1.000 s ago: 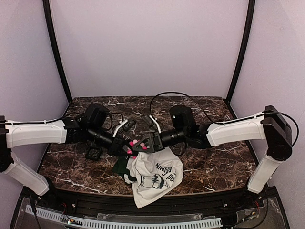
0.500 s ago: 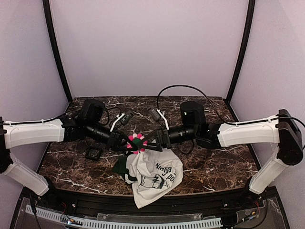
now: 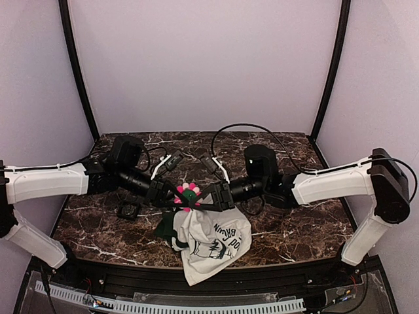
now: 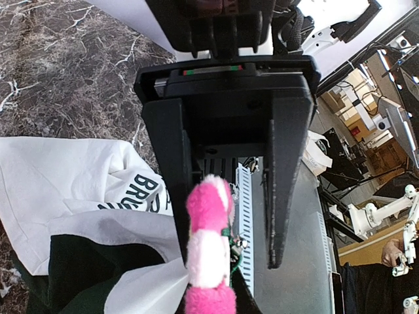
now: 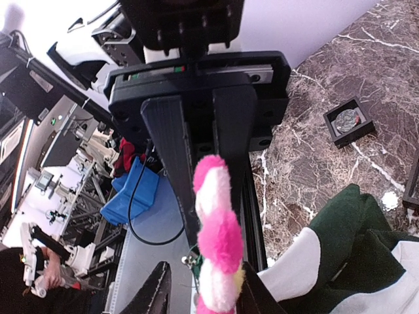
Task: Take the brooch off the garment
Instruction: Open the brooch on the crumpled clothing.
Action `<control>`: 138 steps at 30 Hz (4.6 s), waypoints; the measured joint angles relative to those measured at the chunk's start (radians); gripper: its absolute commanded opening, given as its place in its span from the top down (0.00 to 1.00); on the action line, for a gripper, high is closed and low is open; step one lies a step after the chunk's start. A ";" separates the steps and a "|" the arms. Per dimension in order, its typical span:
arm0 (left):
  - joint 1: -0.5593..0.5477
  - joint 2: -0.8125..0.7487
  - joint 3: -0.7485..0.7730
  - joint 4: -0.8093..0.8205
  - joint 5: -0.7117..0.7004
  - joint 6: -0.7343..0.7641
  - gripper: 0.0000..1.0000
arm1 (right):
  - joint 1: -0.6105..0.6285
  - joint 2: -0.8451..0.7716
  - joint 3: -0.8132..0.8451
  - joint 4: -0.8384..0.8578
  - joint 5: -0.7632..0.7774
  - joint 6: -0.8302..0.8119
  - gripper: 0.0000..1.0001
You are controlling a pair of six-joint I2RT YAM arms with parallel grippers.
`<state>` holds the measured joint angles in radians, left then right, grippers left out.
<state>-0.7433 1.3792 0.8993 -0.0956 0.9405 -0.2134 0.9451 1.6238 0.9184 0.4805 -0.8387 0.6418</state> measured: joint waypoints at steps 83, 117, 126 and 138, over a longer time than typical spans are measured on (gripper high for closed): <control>0.003 -0.018 0.003 0.029 -0.100 -0.042 0.99 | 0.003 -0.059 0.012 -0.130 0.133 -0.042 0.37; 0.006 -0.018 -0.006 0.089 -0.088 -0.066 0.99 | -0.026 -0.091 0.011 -0.189 0.348 0.018 0.30; 0.006 -0.018 -0.006 0.089 -0.087 -0.067 0.99 | -0.027 -0.088 0.012 -0.184 0.340 0.023 0.31; 0.006 -0.018 -0.006 0.082 -0.088 -0.067 0.99 | -0.029 -0.077 0.019 -0.161 0.289 0.020 0.31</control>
<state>-0.7376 1.3613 0.8928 -0.0132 0.8524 -0.2802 0.9161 1.5467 0.9375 0.3199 -0.5499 0.6617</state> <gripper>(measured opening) 0.098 0.686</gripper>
